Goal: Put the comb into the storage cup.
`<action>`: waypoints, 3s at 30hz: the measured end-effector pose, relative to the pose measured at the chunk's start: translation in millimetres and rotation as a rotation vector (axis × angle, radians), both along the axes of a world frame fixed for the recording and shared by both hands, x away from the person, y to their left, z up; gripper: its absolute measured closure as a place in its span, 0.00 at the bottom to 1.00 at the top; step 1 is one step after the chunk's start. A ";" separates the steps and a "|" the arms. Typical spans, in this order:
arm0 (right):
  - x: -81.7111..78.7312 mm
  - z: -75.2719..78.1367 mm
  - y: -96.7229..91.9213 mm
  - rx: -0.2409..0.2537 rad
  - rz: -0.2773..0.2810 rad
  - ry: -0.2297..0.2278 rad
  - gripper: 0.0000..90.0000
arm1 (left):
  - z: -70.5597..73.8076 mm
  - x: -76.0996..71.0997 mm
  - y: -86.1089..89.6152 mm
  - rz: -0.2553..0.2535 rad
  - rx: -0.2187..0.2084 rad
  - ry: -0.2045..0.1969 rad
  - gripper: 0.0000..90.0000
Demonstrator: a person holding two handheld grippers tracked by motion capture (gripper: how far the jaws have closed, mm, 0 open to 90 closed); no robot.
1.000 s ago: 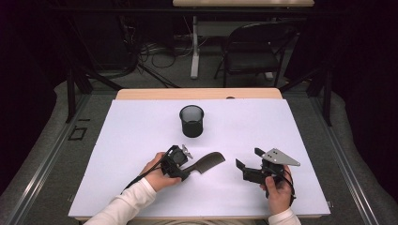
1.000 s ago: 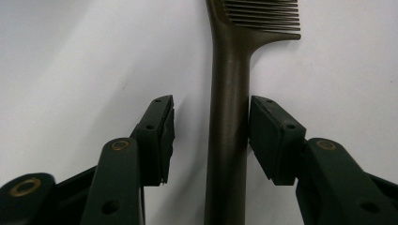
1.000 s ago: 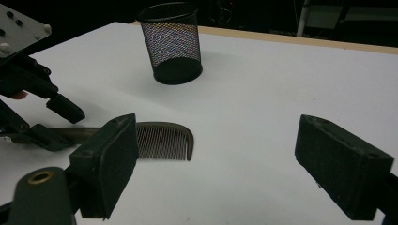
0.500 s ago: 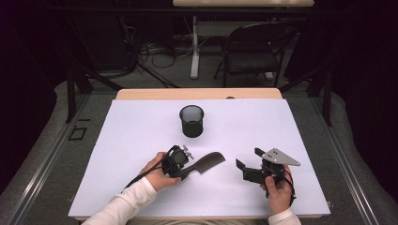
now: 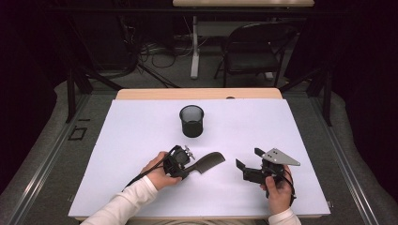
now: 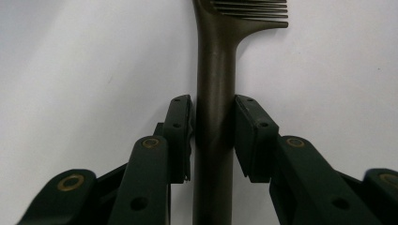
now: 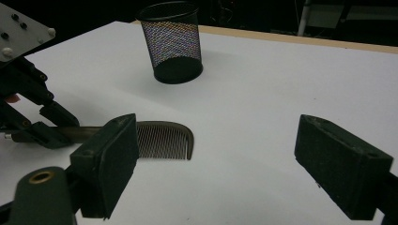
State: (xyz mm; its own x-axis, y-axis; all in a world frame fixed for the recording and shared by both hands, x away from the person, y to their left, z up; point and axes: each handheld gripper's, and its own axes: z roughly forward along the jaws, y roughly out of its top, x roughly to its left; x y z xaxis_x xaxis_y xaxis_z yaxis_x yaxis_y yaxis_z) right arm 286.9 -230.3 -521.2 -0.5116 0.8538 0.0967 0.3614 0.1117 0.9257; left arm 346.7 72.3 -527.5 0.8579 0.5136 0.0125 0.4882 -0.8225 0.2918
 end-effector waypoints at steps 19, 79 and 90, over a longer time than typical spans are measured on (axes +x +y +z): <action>0.2 -0.3 0.2 -0.002 0.002 0.000 0.15 | 0.5 0.8 -1.7 -0.019 0.011 0.010 0.80; 0.9 -1.3 0.5 -0.002 0.002 0.007 0.15 | 31.3 -5.2 13.4 0.068 -0.231 -0.141 0.80; 0.9 -1.4 0.5 -0.004 0.002 0.007 0.16 | 44.1 -9.0 17.9 0.100 -0.339 -0.218 0.80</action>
